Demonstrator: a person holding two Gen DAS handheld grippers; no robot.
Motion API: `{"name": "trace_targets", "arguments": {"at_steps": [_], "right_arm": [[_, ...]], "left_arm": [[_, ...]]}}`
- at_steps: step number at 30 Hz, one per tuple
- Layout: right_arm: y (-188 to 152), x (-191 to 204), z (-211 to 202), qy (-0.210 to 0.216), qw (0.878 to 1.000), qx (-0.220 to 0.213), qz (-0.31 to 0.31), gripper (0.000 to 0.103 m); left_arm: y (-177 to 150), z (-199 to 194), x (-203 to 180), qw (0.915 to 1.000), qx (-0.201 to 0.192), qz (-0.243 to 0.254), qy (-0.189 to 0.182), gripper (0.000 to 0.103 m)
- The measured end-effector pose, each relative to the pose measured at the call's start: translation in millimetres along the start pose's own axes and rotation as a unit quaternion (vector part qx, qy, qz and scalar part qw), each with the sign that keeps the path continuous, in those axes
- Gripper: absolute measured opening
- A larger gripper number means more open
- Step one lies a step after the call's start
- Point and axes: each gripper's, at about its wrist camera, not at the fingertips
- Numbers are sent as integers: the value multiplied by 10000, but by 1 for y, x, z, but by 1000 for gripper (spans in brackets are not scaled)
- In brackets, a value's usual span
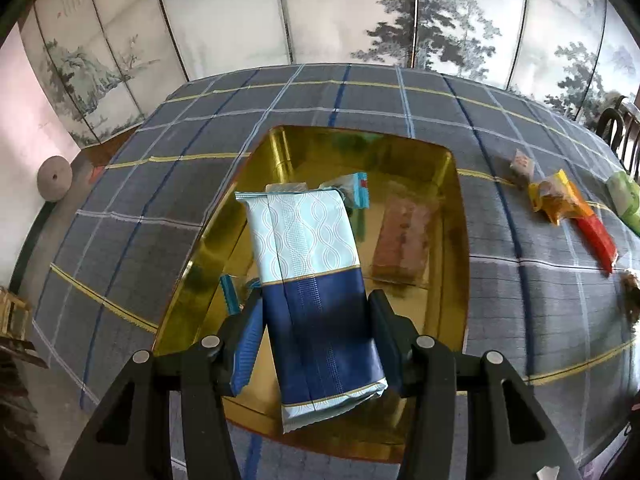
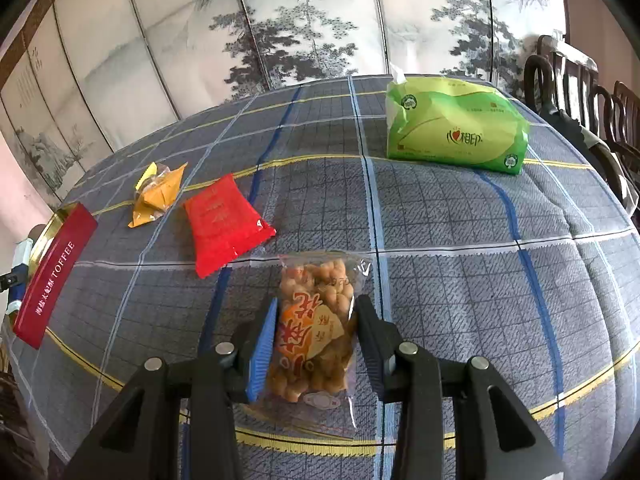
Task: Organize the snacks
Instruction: 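Carry the blue-and-white box into the gold tin and open the left gripper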
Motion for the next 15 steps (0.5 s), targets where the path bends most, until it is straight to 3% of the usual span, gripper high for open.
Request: {"name": "trace_targets", "arguments": {"at_steps": [12, 15], "right_arm": [[0, 0, 0, -6, 10000, -1, -11, 40], [0, 1, 0, -10, 10000, -4, -14, 40]], "left_arm": [[-4, 14, 5, 9999, 124, -19, 89, 47], [-4, 15, 6, 9998, 127, -6, 121, 40]]}}
Point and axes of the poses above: each gripper's, at about its wrist camera, not at the fingertips, and z roughly the way its jaws point, x to its left, y to its top, and after that the axes turned 15 degrees about -x, right-handed
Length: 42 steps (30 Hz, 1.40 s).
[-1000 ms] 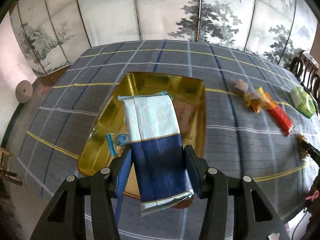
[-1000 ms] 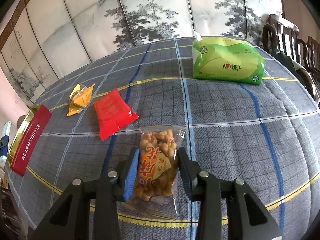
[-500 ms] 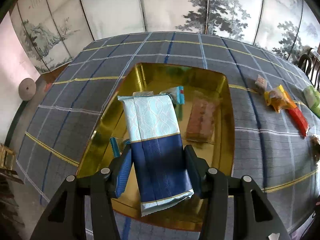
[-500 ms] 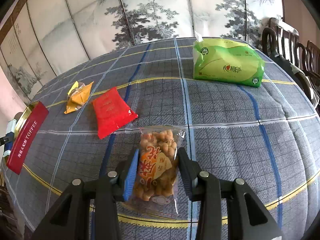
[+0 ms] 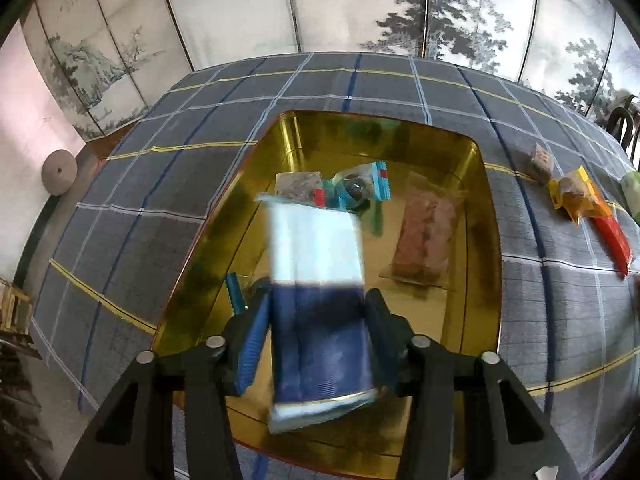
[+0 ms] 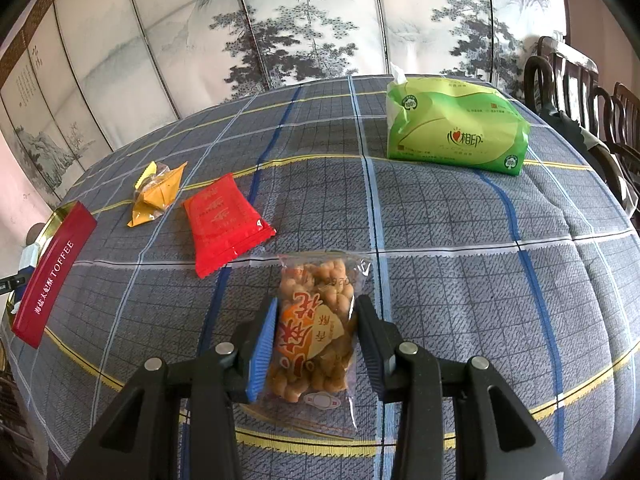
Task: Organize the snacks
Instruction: 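Carry the blue-and-white box into the gold tin and open the left gripper, then carry the peanut snack bag over the gold tin and open the right gripper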
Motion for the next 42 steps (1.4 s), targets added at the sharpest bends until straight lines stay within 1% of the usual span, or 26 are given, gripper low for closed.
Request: {"name": "trace_targets", "arguments": {"at_steps": [8, 10, 14, 17, 18, 19, 24, 31, 35, 42], "right_arm": [[0, 1, 0, -1, 10000, -1, 0, 40], [0, 1, 0, -3, 10000, -1, -5, 40], [0, 0, 0, 2, 10000, 2, 2, 40], [-1, -1, -1, -10, 10000, 9, -8, 40], [-1, -2, -2, -9, 10000, 12, 22, 40], [-2, -1, -2, 2, 10000, 15, 53, 40], [-8, 0, -11, 126, 9997, 72, 213, 40], [-14, 13, -33, 400, 9986, 120, 314, 40], [-14, 27, -45, 679, 9969, 127, 366, 40], [-4, 88, -59, 1253, 9920, 109, 33, 40]], "left_arm": [[2, -6, 2, 9999, -112, 3, 110, 41], [1, -9, 2, 9998, -134, -15, 148, 43], [-1, -20, 2, 9995, -201, -30, 234, 44], [-3, -37, 2, 9987, -320, -8, 393, 52], [-3, -42, 3, 9984, -361, -4, 424, 57], [-5, -48, 3, 9980, -415, 5, 471, 59], [-12, -69, 4, 9975, -500, -14, 505, 63], [-29, -85, 11, 9978, -425, -162, 483, 65], [-42, -90, 19, 9976, -364, -287, 518, 66], [-68, -103, 41, 9965, -254, -570, 563, 68]]}}
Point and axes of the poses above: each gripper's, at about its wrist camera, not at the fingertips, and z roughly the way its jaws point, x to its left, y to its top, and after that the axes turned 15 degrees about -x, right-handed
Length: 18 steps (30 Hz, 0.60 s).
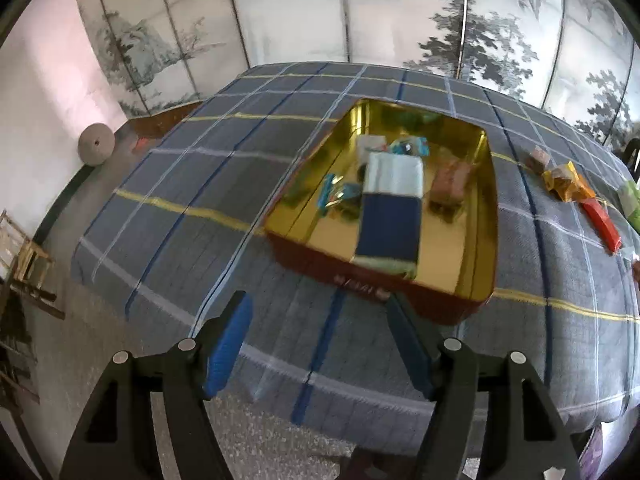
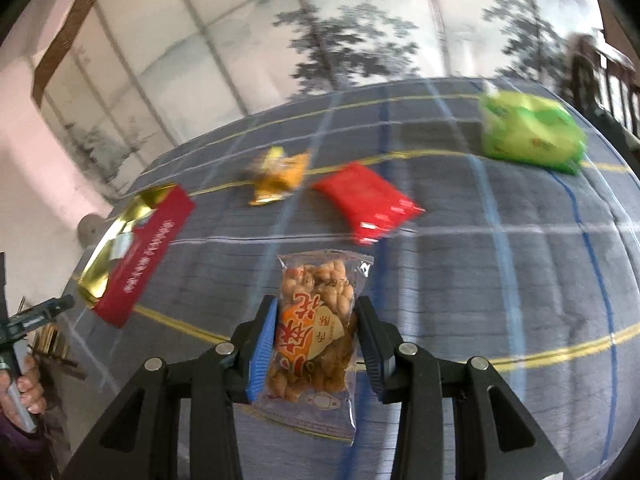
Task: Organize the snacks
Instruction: 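Carry the peanut snack bag over the gold tin and open the right gripper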
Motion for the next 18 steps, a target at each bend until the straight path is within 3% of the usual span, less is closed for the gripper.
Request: {"name": "trace_targets", "arguments": {"at_steps": [8, 10, 11, 18], "right_arm": [[17, 88, 27, 852, 9955, 164, -373, 40], [21, 111, 39, 1062, 9932, 237, -417, 40], [23, 122, 45, 1168, 9919, 270, -426, 40], [36, 186, 99, 1562, 9846, 552, -555, 40]], "left_arm": [[-20, -8, 19, 9996, 99, -264, 41, 79], [-21, -5, 21, 9994, 212, -257, 69, 88], [-22, -4, 23, 9993, 245, -275, 50, 88], [-23, -9, 30, 9993, 176, -314, -89, 96]]}}
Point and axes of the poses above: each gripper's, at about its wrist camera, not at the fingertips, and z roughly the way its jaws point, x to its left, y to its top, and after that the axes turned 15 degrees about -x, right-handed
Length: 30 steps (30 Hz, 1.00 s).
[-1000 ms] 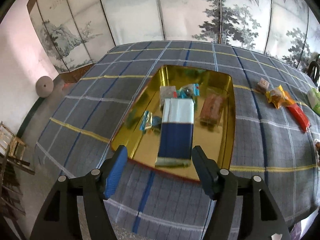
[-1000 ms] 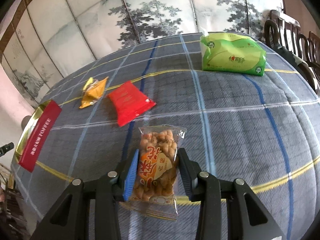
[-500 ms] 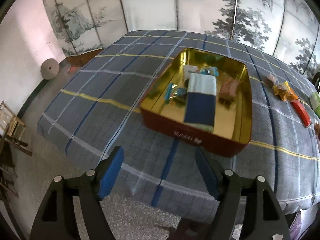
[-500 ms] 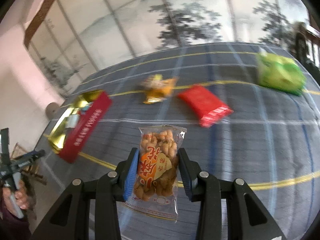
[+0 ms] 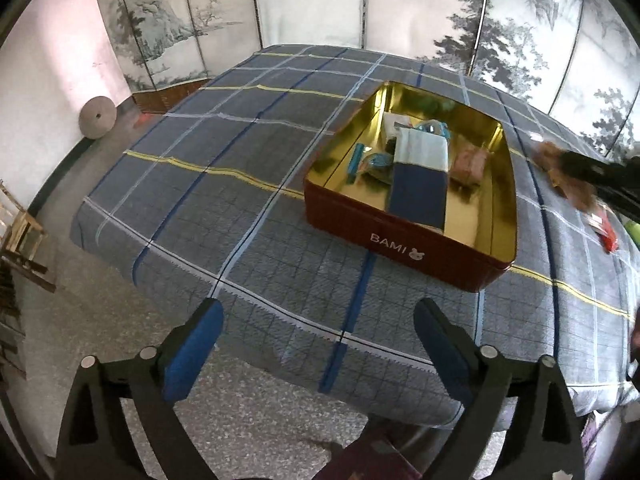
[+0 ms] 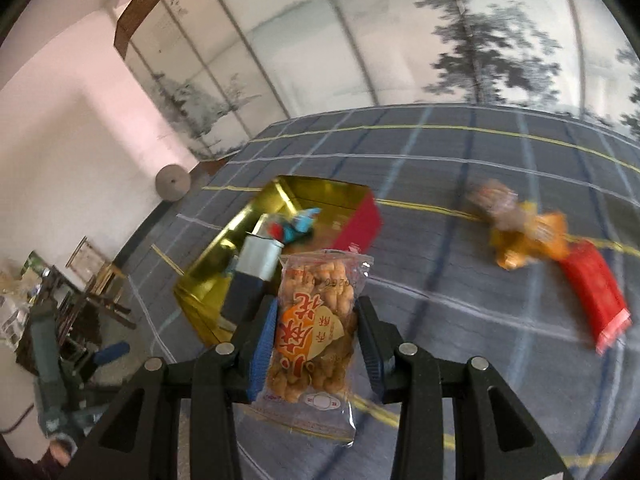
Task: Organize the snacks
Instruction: 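Carry the peanut snack bag over the gold tin and open the right gripper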
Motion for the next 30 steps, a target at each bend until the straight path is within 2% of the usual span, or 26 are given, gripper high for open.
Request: {"name": "trace_targets", "arguments": {"at_steps": [5, 11, 13, 16, 20, 26, 30], "right_arm": [[6, 22, 51, 72, 9995, 285, -120, 40], [11, 28, 100, -166, 9984, 499, -185, 40], [15, 28, 111, -292, 9979, 534, -239, 40], [21, 27, 125, -339, 9976, 564, -201, 40], [31, 31, 142, -383, 9972, 563, -306, 40], [38, 43, 160, -286, 9965, 486, -616, 41], [39, 45, 144, -322, 9975, 190, -600, 52]], "left_arm": [[2, -9, -1, 9995, -241, 220, -21, 102], [7, -12, 2, 9984, -439, 183, -316, 102], [9, -13, 3, 9980, -545, 142, -278, 102], [9, -13, 3, 9972, -692, 183, -207, 102], [9, -7, -1, 9973, -650, 324, -84, 102], [6, -4, -1, 9980, -580, 240, -124, 102], [7, -7, -4, 9977, -600, 298, -107, 102]]}}
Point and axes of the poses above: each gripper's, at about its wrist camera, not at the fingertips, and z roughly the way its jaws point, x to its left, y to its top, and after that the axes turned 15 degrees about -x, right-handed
